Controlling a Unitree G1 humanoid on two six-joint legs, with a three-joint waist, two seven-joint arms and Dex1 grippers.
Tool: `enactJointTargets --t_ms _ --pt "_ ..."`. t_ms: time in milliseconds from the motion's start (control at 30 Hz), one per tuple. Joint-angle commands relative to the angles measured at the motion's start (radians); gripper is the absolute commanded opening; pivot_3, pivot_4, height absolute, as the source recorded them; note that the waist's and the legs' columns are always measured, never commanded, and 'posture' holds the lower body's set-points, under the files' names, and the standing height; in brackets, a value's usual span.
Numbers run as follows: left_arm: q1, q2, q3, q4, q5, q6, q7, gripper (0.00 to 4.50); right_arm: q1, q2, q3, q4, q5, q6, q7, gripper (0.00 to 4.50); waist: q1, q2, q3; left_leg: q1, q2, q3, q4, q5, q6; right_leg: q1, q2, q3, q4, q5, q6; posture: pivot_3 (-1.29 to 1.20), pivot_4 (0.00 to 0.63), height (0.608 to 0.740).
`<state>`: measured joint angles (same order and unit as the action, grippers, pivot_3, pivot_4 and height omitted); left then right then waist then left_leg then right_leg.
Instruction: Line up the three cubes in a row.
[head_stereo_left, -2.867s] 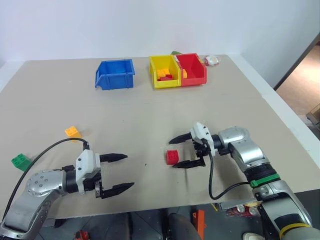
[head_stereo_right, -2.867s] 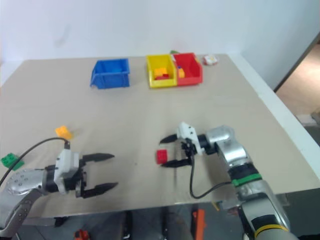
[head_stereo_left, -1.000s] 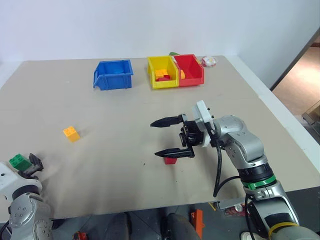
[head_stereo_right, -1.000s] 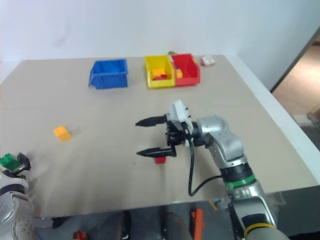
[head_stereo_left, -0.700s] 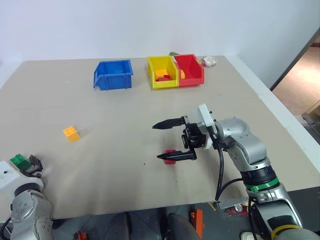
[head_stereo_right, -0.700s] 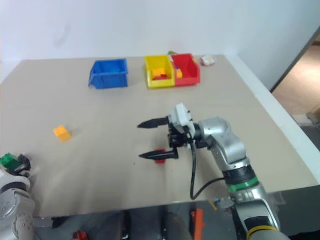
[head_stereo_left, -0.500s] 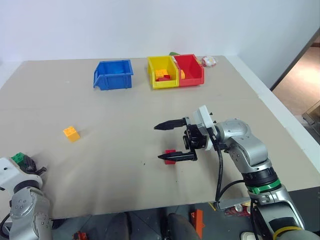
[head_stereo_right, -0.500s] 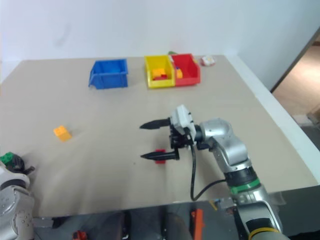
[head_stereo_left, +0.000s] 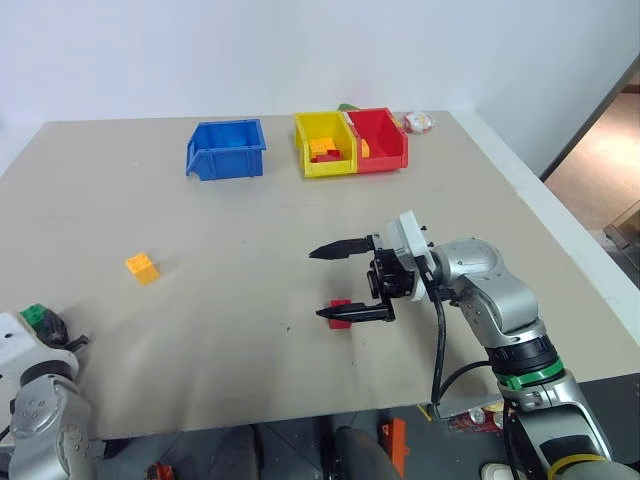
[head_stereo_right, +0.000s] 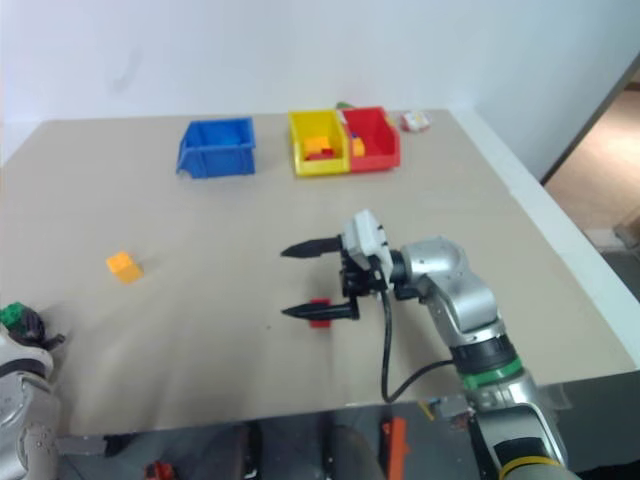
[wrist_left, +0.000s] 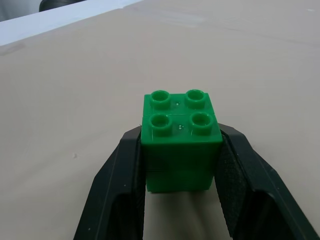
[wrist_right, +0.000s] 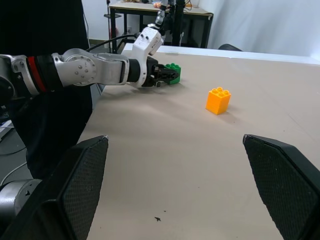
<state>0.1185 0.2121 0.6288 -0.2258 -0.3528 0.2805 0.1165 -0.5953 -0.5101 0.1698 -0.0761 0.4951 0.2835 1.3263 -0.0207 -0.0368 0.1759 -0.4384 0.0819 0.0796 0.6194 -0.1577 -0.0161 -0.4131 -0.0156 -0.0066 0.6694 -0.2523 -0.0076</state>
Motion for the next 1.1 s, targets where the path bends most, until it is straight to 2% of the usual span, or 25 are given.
enactJointTargets --t_ms 33,133,267,433,533,567,633,767,900,1100 --pt "0.043 0.069 0.045 -0.050 -0.019 -0.057 -0.096 1.31 -0.019 -0.012 -0.038 -0.026 0.014 -0.013 -0.004 4.50 0.000 0.000 0.000 0.000 0.000 0.000 0.000 0.000 0.000 0.000 0.000 0.000 0.000 0.000 0.000 0.00 0.150 0.740" --pt "0.068 0.144 0.031 -0.066 -0.069 -0.107 -0.257 1.31 -0.021 -0.016 -0.054 -0.036 0.032 0.008 -0.014 4.50 0.000 0.000 0.000 -0.001 0.000 0.000 -0.001 -0.001 -0.002 -0.002 0.000 0.000 0.000 -0.001 -0.003 0.00 0.150 0.740" --pt "0.072 0.309 -0.017 -0.146 -0.165 -0.102 -0.527 1.31 -0.014 -0.038 -0.096 -0.057 0.085 0.056 -0.020 4.50 0.003 -0.002 0.000 -0.003 0.001 0.000 -0.001 -0.002 -0.004 -0.006 -0.002 -0.002 0.000 -0.001 -0.005 0.00 0.150 0.740" --pt "-0.036 0.501 -0.050 -0.185 -0.277 0.003 -0.687 1.31 0.003 -0.083 -0.131 -0.083 0.089 0.070 -0.041 4.50 0.002 -0.001 0.000 -0.003 0.000 0.004 -0.002 -0.002 -0.004 -0.006 -0.003 -0.001 0.000 0.000 -0.005 0.00 0.150 0.740" --pt "-0.166 0.594 -0.168 -0.178 -0.331 0.069 -0.821 1.31 0.026 -0.110 -0.164 -0.124 0.099 0.093 -0.076 4.50 0.003 -0.001 0.000 -0.004 0.000 0.005 -0.002 -0.001 -0.003 -0.006 -0.003 -0.002 0.000 -0.001 -0.004 0.00 0.150 0.740" --pt "-0.211 0.610 -0.243 -0.164 -0.311 0.064 -0.879 1.31 0.037 -0.119 -0.171 -0.136 0.094 0.093 -0.087 4.50 0.004 0.000 0.001 -0.004 0.000 0.006 -0.002 -0.001 -0.003 -0.006 -0.002 -0.001 0.000 -0.001 -0.003 0.00 0.150 0.740" --pt "-0.267 0.617 -0.343 -0.130 -0.285 0.057 -0.956 1.31 0.052 -0.128 -0.176 -0.151 0.086 0.093 -0.102 4.50 0.003 0.000 0.001 -0.004 -0.001 0.007 -0.003 -0.001 -0.002 -0.007 0.000 0.000 0.000 0.000 0.003 0.00 0.150 0.740" --pt "-0.358 0.569 -0.517 -0.025 -0.212 -0.017 -1.095 1.31 0.085 -0.142 -0.183 -0.189 0.083 0.088 -0.132 4.50 -0.002 0.000 0.001 -0.003 0.000 0.011 -0.003 -0.003 -0.002 -0.008 0.005 0.006 0.000 0.000 0.005 0.00 0.150 0.740" --pt "-0.392 0.523 -0.615 0.059 -0.160 -0.090 -1.208 1.31 0.104 -0.149 -0.180 -0.210 0.078 0.086 -0.156 4.50 -0.001 0.000 0.001 -0.004 0.002 0.011 -0.003 -0.004 -0.003 -0.009 0.013 0.008 0.003 -0.003 0.008 0.00 0.150 0.740" --pt "-0.409 0.450 -0.697 0.151 -0.110 -0.189 -1.318 1.31 0.111 -0.153 -0.162 -0.204 0.056 0.069 -0.161 4.50 -0.001 0.000 0.001 -0.003 0.002 0.010 0.000 -0.004 -0.004 -0.010 0.013 0.009 0.010 -0.006 0.007 0.00 0.150 0.740"
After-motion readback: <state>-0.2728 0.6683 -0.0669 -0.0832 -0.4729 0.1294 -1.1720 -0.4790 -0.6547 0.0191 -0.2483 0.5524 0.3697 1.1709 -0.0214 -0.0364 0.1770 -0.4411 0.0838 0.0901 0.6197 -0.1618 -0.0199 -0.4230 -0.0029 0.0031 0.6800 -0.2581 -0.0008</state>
